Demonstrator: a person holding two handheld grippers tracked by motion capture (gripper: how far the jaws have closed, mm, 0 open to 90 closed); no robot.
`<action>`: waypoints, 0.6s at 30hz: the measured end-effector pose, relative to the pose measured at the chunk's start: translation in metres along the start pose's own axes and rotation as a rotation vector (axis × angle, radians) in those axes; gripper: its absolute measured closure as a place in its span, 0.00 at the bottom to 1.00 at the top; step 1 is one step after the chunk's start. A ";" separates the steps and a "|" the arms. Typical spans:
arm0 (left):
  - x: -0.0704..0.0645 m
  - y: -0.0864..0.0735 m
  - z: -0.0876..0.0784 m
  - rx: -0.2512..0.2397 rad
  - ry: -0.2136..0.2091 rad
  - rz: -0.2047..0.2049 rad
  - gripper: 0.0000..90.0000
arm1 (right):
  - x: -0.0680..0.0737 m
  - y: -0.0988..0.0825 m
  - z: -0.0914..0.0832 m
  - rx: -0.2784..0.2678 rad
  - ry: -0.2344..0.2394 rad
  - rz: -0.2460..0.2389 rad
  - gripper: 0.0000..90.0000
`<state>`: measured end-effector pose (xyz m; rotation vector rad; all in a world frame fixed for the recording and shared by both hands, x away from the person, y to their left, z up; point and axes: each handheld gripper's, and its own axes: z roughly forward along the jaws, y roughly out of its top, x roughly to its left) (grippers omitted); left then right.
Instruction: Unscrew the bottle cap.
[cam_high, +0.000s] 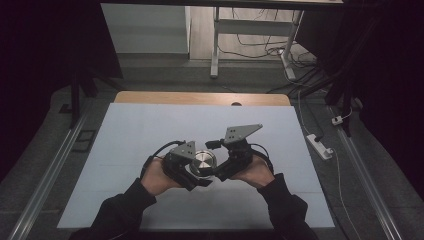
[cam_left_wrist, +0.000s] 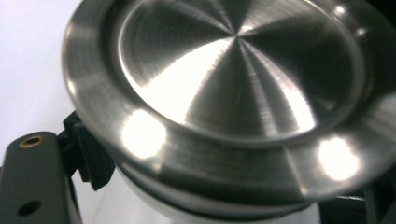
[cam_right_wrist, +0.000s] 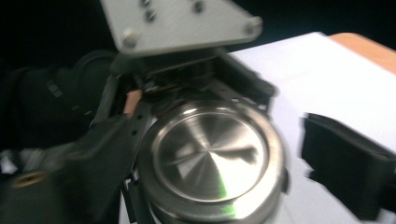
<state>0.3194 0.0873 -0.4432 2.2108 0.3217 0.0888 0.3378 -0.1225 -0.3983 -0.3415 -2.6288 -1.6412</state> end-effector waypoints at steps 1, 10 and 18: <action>0.001 0.000 -0.001 -0.001 0.020 -0.011 0.17 | 0.001 0.003 -0.004 -0.005 -0.029 0.004 0.03; 0.005 -0.003 -0.004 -0.010 0.165 -0.097 0.17 | 0.025 0.011 -0.002 -0.003 -0.290 0.010 0.07; 0.001 0.000 -0.002 0.006 0.145 -0.071 0.17 | 0.032 0.005 0.019 0.026 -0.349 -0.035 0.21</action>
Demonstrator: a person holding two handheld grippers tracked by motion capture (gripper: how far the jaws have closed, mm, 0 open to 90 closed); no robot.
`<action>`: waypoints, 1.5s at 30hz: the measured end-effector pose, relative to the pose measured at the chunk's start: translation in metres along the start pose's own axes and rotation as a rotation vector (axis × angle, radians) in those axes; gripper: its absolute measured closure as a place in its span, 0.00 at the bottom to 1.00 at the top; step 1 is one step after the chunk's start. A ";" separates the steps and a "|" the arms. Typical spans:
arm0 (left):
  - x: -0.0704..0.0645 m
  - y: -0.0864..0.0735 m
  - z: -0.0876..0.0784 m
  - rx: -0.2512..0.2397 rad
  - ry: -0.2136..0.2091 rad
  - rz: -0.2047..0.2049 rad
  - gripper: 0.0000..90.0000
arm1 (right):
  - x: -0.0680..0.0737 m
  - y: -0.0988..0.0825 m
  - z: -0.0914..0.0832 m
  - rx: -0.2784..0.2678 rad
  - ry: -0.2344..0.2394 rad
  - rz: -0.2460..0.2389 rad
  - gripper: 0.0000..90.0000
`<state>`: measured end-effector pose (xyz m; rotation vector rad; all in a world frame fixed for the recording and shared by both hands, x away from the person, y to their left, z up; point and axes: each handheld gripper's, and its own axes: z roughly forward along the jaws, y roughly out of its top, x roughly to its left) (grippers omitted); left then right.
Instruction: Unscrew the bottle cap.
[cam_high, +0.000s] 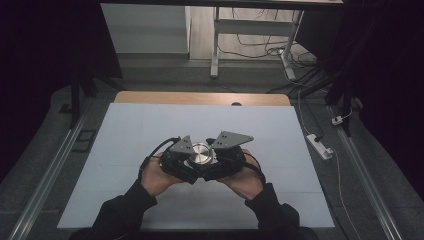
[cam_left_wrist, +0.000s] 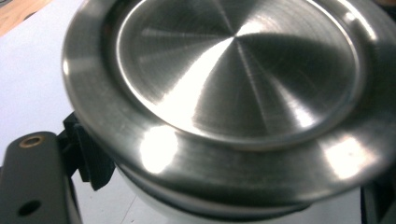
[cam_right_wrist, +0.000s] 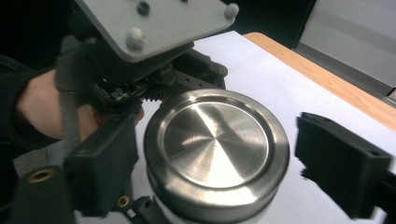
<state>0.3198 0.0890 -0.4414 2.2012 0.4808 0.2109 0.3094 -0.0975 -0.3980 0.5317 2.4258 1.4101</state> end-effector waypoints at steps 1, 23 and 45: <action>0.000 0.000 0.000 0.003 -0.007 0.006 0.17 | 0.000 -0.001 0.000 -0.002 0.008 -0.006 0.21; -0.003 0.001 0.000 -0.006 -0.140 0.080 0.17 | -0.027 -0.003 -0.018 -0.023 0.306 0.020 0.05; -0.006 0.002 -0.007 -0.061 -0.291 0.128 0.17 | -0.016 -0.003 -0.016 -0.041 0.334 -0.056 0.21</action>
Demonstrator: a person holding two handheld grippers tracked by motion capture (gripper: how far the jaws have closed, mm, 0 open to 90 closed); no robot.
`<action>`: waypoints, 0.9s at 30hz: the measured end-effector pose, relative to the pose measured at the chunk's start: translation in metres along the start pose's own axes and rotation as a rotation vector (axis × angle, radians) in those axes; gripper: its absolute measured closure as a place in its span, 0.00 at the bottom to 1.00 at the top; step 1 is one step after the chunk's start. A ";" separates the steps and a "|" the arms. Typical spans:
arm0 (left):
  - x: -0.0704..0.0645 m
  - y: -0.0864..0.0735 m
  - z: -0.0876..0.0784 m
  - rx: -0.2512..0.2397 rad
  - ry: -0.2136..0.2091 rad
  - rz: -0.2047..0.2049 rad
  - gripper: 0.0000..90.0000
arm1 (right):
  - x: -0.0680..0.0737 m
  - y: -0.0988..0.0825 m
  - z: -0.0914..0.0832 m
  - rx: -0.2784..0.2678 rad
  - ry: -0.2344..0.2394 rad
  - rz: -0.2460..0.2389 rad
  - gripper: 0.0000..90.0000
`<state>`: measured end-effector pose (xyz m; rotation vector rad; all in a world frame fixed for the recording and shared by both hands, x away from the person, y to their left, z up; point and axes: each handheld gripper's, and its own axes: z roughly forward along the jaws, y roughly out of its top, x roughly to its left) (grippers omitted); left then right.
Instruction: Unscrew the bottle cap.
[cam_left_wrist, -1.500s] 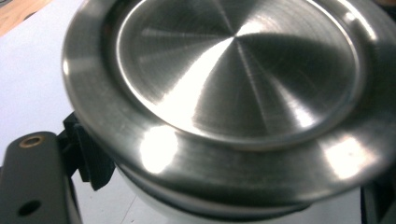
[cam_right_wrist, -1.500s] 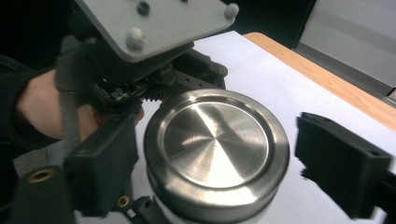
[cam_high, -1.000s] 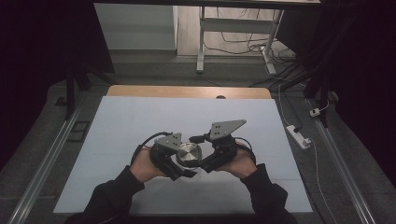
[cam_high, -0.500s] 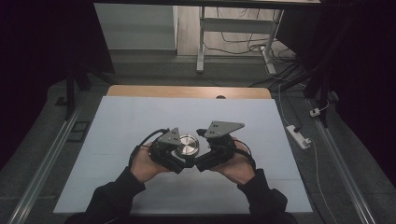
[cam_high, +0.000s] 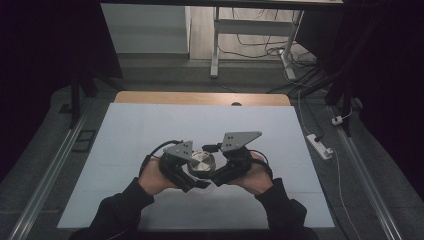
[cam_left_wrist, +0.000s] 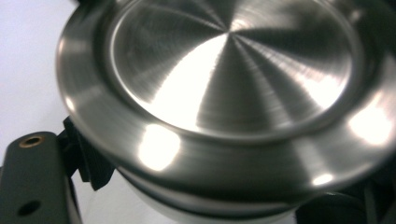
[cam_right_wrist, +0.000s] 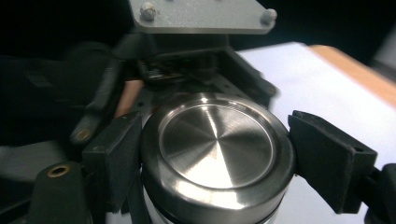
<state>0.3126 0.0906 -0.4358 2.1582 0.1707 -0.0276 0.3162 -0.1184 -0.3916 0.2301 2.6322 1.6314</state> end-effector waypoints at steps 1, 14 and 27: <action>-0.001 0.001 0.001 0.003 -0.015 0.008 0.17 | -0.002 -0.002 -0.002 -0.012 0.044 -0.002 0.21; 0.004 -0.001 0.002 0.034 0.169 -0.089 0.17 | 0.011 0.010 -0.005 0.056 -0.165 -0.001 0.07; 0.001 0.000 0.006 0.046 0.151 -0.065 0.17 | 0.022 0.008 0.016 0.111 -0.291 -0.034 0.22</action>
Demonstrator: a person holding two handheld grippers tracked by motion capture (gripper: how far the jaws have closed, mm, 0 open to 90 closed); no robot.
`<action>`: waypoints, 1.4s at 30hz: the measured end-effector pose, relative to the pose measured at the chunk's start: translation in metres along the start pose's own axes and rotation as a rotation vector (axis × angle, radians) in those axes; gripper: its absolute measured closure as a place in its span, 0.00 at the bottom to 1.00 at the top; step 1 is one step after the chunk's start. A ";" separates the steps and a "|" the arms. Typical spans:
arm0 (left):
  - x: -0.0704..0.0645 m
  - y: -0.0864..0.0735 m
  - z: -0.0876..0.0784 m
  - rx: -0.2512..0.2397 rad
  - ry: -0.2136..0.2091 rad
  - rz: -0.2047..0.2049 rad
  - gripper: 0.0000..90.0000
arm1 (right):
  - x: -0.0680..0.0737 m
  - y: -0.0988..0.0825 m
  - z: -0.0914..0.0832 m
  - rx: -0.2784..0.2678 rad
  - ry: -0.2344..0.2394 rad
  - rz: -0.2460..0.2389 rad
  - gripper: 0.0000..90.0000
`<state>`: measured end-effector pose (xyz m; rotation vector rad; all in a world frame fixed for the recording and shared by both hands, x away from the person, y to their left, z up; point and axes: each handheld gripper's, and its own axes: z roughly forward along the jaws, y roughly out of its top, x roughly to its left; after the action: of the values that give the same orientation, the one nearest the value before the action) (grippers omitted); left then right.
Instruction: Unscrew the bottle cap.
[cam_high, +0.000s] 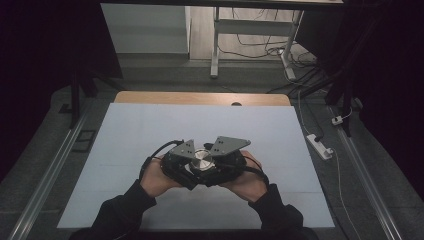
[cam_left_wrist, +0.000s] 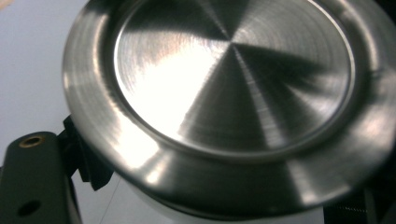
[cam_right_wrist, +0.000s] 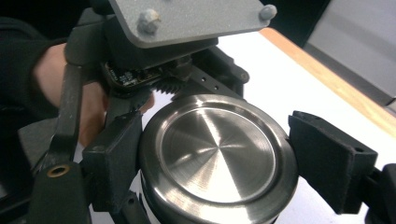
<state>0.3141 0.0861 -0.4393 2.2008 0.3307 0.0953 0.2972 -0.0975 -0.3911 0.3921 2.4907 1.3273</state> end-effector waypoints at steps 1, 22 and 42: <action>0.001 -0.001 0.000 -0.001 -0.020 0.010 0.17 | -0.001 0.000 -0.001 -0.001 0.017 0.002 0.22; 0.004 -0.003 -0.005 0.001 -0.040 0.025 0.17 | -0.025 -0.007 -0.017 -0.109 0.169 0.064 0.22; 0.017 -0.011 -0.014 -0.005 0.050 -0.029 0.17 | -0.024 -0.013 -0.029 -0.115 0.130 0.086 0.22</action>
<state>0.3254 0.1076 -0.4403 2.1909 0.3898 0.1350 0.3071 -0.1353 -0.3834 0.4021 2.5115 1.5684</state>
